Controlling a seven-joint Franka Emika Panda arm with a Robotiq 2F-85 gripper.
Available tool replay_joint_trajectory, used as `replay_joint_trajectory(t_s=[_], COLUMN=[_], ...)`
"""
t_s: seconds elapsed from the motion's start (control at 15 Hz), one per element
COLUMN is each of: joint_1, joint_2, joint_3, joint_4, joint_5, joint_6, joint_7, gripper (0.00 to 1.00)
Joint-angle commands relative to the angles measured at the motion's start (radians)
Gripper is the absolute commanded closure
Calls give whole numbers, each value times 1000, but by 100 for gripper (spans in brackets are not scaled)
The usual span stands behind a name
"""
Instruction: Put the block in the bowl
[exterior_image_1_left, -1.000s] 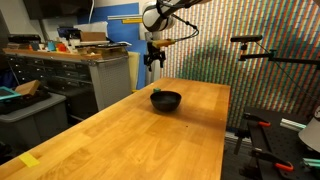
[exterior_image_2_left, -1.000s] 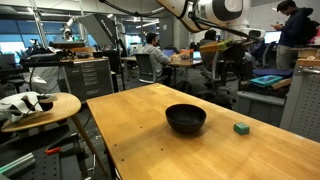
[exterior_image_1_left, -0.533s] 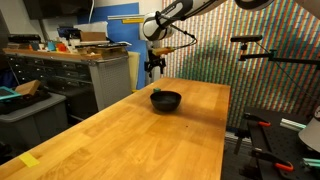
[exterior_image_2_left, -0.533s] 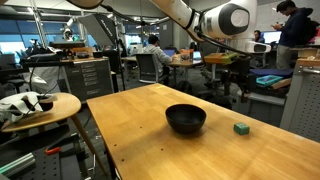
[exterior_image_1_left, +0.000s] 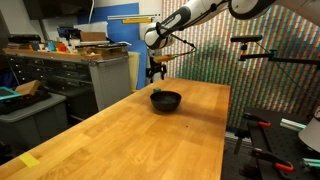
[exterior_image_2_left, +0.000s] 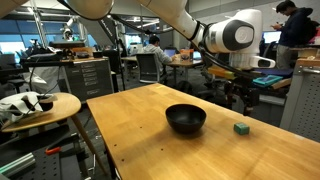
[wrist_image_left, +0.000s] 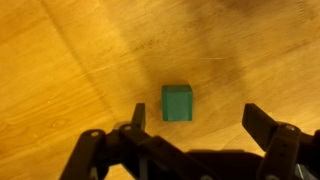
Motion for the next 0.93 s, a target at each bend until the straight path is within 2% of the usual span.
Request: replay_joint_trajectory(t_s=[0.0, 0.8, 0.87], joint_1=[-22, -48, -47], joint_2=[60, 179, 187], joint_3=[11, 16, 17], joint_4=[70, 163, 173], joint_5=[27, 24, 23], joint_6=[17, 84, 81], joint_7=[-30, -73, -78], gripper=[0, 0, 7])
